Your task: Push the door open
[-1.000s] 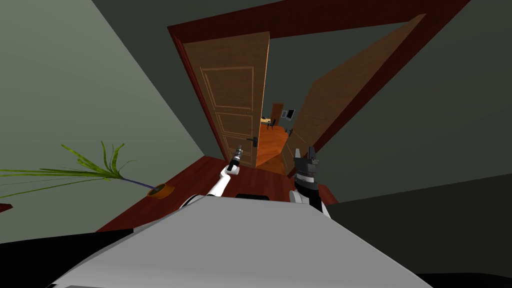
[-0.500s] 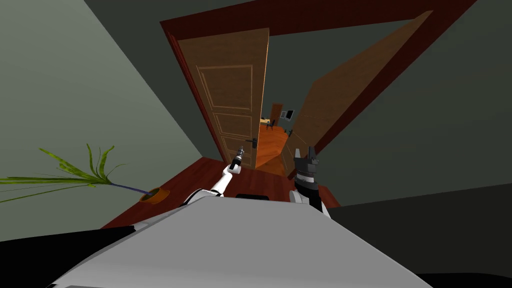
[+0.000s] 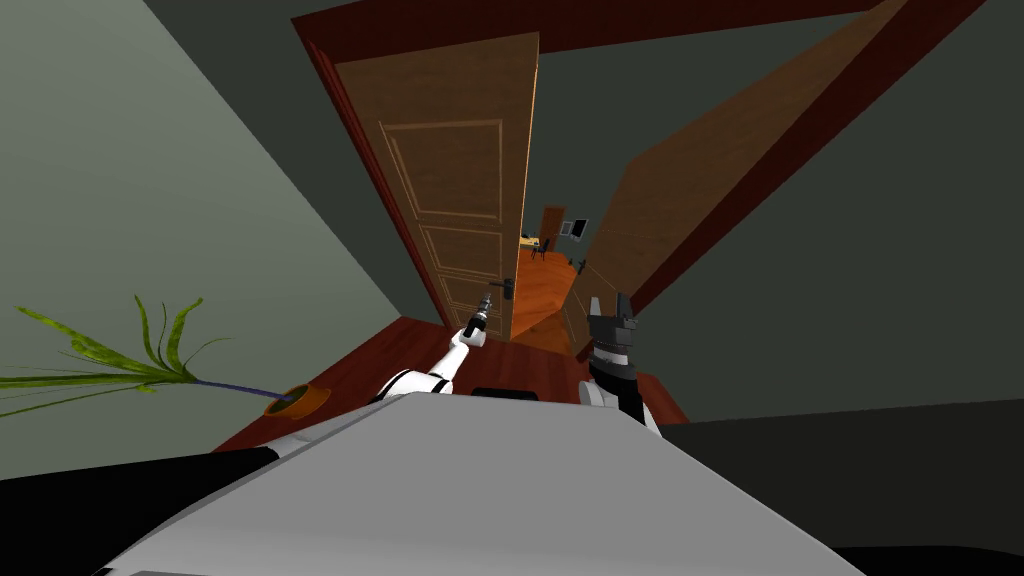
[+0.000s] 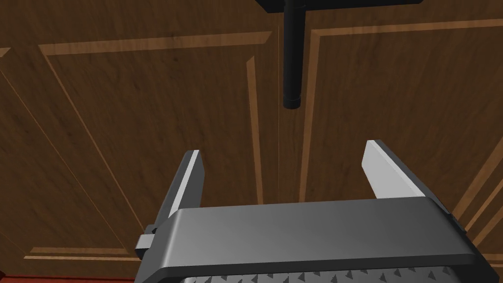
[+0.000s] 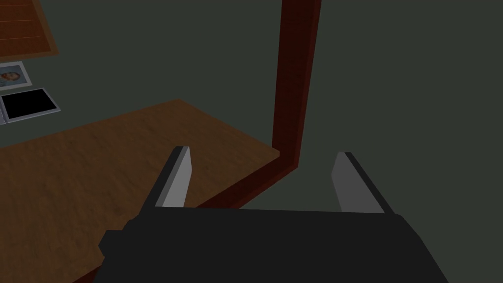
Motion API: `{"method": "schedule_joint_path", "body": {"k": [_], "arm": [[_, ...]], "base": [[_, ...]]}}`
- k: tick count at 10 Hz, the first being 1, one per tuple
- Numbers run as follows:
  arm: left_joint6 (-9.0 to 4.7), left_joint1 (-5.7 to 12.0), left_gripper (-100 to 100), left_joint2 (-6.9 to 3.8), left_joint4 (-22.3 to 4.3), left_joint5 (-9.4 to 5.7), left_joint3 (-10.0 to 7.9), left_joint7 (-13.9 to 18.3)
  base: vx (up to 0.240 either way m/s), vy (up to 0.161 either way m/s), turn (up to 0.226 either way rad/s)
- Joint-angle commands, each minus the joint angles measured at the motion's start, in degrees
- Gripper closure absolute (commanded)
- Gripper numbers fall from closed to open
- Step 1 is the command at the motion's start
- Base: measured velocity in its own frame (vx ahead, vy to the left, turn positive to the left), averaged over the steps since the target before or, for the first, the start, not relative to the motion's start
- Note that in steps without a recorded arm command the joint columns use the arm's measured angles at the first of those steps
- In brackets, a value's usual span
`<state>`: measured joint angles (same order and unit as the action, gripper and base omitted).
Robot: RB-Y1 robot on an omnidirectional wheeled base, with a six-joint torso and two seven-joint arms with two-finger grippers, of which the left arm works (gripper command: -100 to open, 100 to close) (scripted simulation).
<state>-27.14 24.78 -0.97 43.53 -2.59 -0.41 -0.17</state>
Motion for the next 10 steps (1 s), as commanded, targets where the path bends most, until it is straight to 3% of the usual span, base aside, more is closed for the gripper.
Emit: {"method": "schedule_joint_path", "body": {"k": [1,4,6,7,8,10], "arm": [[0.04,1.21,-100,0.26,-2.1,-0.11,0.04,-0.2],[0.55,4.00,-100,1.30,-6.6,-0.35,0.14,-0.7],[0.62,3.84,-100,1.42,-6.4,-0.33,0.12,-0.8],[0.62,3.95,-100,0.04,-6.6,-0.39,-0.02,-0.8],[0.62,3.95,-100,0.04,-6.6,-0.39,-0.02,-0.8],[0.65,4.01,-100,-0.94,-6.7,-0.48,-0.25,-0.9]], "base": [[0.088,0.006,-0.018],[0.122,0.008,-0.024],[0.082,0.004,-0.006],[0.119,-0.021,-0.026],[0.133,-0.017,-0.009],[0.149,-0.025,-0.020]]}}
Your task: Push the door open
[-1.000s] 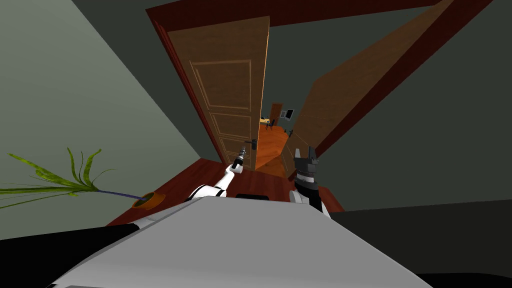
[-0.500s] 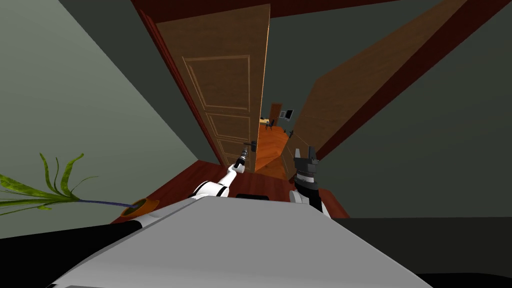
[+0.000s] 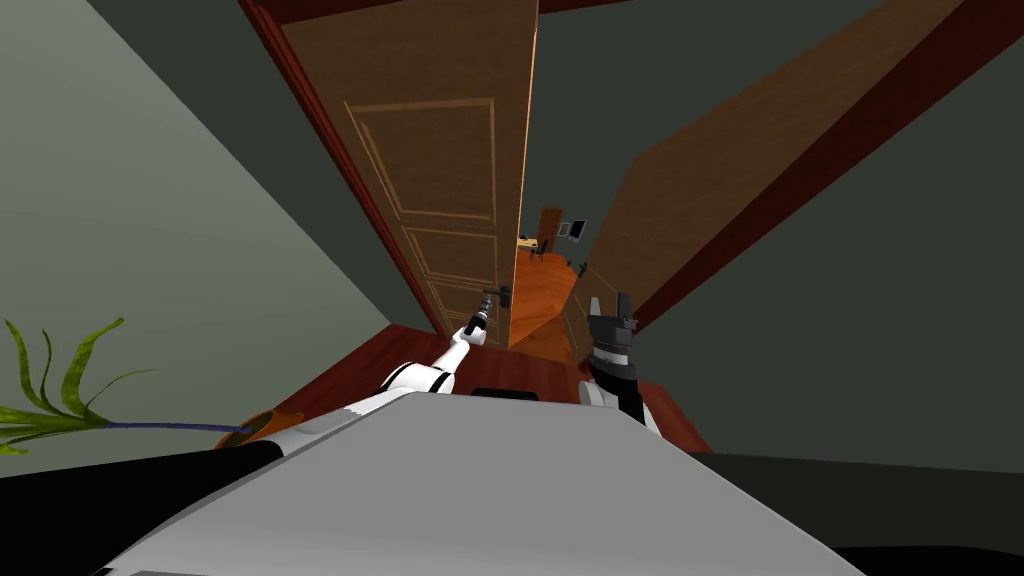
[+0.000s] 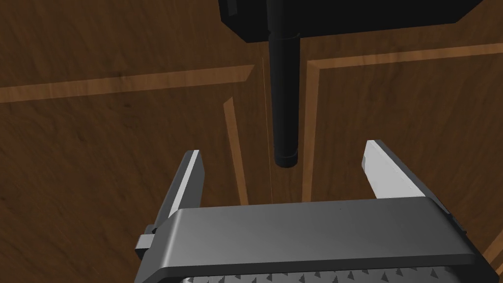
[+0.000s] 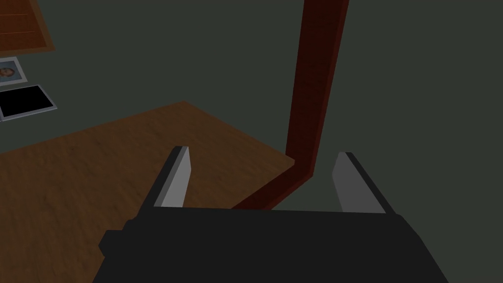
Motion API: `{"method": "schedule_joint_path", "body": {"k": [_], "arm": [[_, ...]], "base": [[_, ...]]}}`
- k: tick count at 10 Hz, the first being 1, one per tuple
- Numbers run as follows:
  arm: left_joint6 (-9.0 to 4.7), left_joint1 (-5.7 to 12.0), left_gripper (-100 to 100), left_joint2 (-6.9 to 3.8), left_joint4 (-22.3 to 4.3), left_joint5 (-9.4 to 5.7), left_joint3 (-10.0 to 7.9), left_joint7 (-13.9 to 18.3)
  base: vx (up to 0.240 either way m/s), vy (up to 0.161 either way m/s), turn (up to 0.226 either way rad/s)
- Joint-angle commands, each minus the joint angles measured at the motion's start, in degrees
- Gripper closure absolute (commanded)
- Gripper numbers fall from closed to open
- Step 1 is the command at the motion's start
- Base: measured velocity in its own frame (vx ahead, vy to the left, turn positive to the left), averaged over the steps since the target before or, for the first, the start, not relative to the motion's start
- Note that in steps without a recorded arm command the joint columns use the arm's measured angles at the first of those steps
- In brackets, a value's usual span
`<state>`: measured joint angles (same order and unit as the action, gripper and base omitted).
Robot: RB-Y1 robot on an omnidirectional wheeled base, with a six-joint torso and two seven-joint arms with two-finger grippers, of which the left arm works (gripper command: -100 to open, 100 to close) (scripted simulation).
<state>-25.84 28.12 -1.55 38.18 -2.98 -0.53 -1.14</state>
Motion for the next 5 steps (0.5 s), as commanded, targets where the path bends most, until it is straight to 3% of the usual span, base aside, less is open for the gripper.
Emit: {"method": "schedule_joint_path", "body": {"k": [1,3,5], "arm": [[-0.62,0.68,-100,-0.48,-1.4,-0.13,-0.23,0.1],[-0.59,0.74,-100,-0.16,-1.5,-0.20,-0.43,0.1],[-0.56,0.79,-100,1.11,-1.6,-0.28,-0.64,0.0]], "base": [[0.204,-0.046,-0.024],[0.212,-0.033,-0.023],[0.214,-0.040,-0.020]]}}
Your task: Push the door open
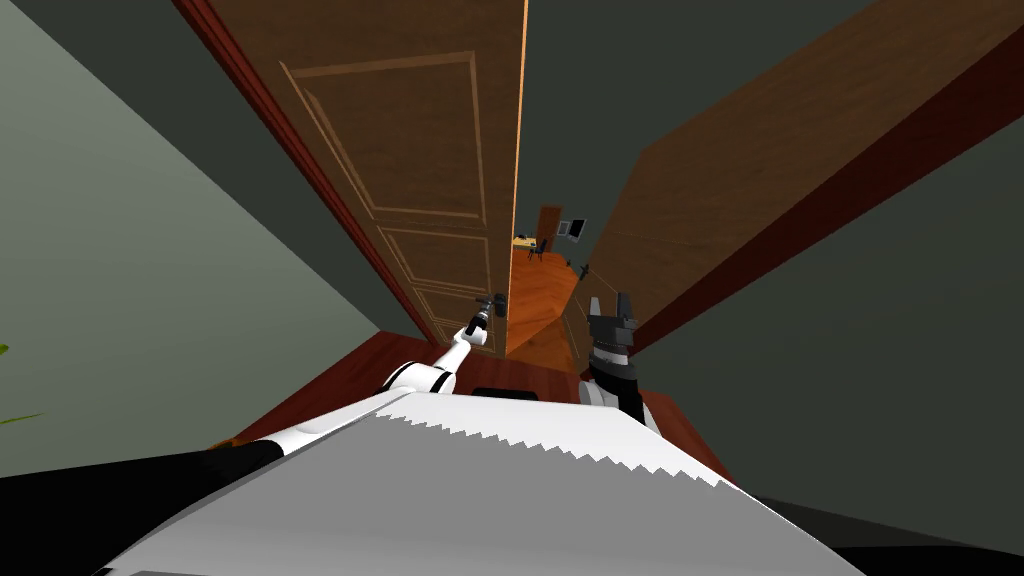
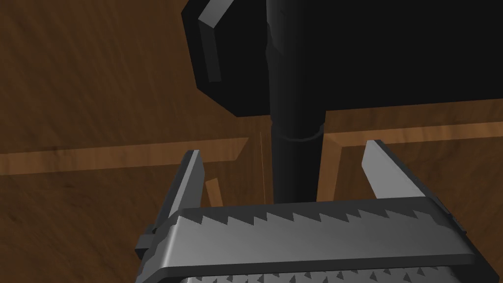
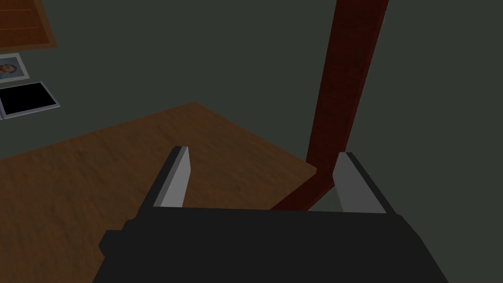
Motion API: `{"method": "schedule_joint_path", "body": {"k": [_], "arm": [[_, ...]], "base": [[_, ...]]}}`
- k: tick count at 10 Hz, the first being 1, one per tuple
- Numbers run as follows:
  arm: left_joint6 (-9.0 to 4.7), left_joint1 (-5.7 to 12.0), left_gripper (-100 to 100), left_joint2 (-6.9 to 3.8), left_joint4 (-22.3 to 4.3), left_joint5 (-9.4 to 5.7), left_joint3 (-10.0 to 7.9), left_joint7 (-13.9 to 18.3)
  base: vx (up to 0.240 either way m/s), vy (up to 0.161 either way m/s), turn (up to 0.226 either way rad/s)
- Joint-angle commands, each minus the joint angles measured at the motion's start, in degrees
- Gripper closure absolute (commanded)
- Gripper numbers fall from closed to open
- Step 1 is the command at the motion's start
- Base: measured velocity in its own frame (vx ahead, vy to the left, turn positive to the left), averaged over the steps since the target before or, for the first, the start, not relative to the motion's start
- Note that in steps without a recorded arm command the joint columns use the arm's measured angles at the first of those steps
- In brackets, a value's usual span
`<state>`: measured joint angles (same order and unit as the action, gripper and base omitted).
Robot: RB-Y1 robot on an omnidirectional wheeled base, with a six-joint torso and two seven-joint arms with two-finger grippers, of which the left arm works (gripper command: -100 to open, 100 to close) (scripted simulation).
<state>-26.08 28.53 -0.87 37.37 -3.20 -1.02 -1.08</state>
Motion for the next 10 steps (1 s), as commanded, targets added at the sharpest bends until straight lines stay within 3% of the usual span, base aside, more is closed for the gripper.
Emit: {"method": "schedule_joint_path", "body": {"k": [1,2,7,10], "arm": [[0.00,0.00,-100,0.00,0.0,0.00,0.00,0.0],[0.00,0.00,100,0.00,0.0,0.00,0.00,0.0],[0.00,0.00,100,0.00,0.0,0.00,0.00,0.0],[0.05,-0.10,100,-0.90,-0.1,-0.39,-1.08,-0.3]], "base": [[0.091,-0.008,-0.001],[-0.014,-0.001,0.010],[-0.015,0.002,-0.004],[0.146,-0.071,0.034]]}}
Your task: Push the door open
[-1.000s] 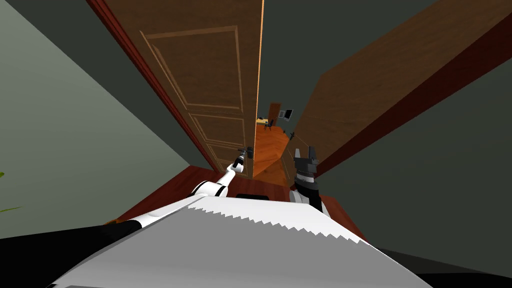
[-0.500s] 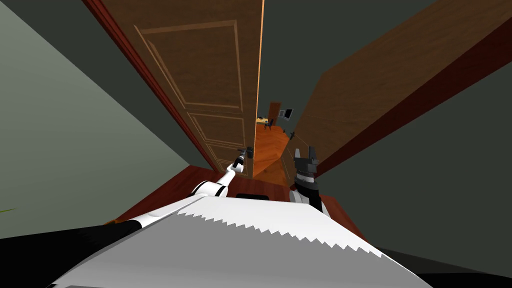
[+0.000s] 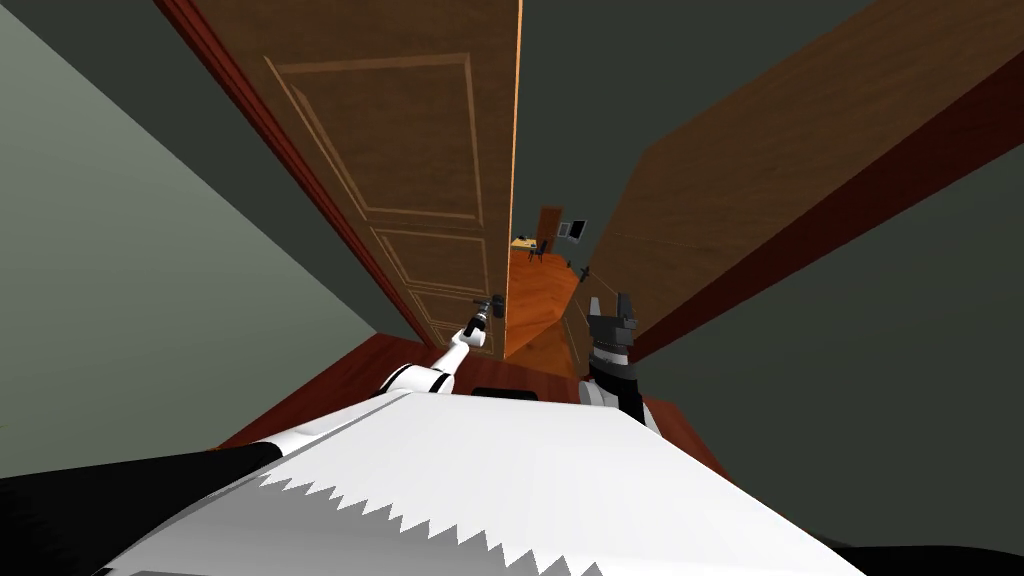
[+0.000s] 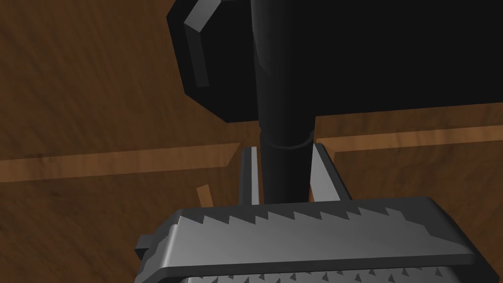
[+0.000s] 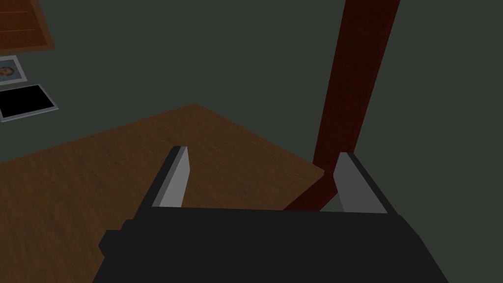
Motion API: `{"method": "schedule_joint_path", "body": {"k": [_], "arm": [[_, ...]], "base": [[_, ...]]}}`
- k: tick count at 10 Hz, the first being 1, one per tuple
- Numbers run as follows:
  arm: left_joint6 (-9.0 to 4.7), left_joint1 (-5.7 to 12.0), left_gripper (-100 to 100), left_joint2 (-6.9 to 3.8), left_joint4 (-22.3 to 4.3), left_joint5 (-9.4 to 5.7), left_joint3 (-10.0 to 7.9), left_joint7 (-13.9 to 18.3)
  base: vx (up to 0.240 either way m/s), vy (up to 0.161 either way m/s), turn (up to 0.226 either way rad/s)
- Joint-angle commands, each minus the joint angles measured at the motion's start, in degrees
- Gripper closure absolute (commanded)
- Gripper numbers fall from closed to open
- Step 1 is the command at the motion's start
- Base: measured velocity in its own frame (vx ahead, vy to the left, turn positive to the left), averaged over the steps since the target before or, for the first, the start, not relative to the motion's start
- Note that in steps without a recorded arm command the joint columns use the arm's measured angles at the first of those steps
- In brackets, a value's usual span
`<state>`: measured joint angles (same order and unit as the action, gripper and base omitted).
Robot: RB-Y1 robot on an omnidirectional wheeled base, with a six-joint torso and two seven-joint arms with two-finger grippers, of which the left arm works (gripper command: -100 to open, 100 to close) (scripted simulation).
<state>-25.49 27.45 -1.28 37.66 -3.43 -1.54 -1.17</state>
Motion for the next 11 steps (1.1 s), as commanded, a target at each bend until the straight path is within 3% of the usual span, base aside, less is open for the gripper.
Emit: {"method": "schedule_joint_path", "body": {"k": [1,8,11], "arm": [[-0.54,0.93,100,-0.81,-0.4,-0.31,-0.98,-0.3],[-0.63,0.58,100,-2.87,-0.5,-1.48,-4.38,-1.3],[-0.69,0.32,100,-4.08,-0.6,-2.37,-6.99,-2.1]], "base": [[0.185,-0.068,0.043],[0.178,-0.103,0.059],[0.171,-0.139,0.078]]}}
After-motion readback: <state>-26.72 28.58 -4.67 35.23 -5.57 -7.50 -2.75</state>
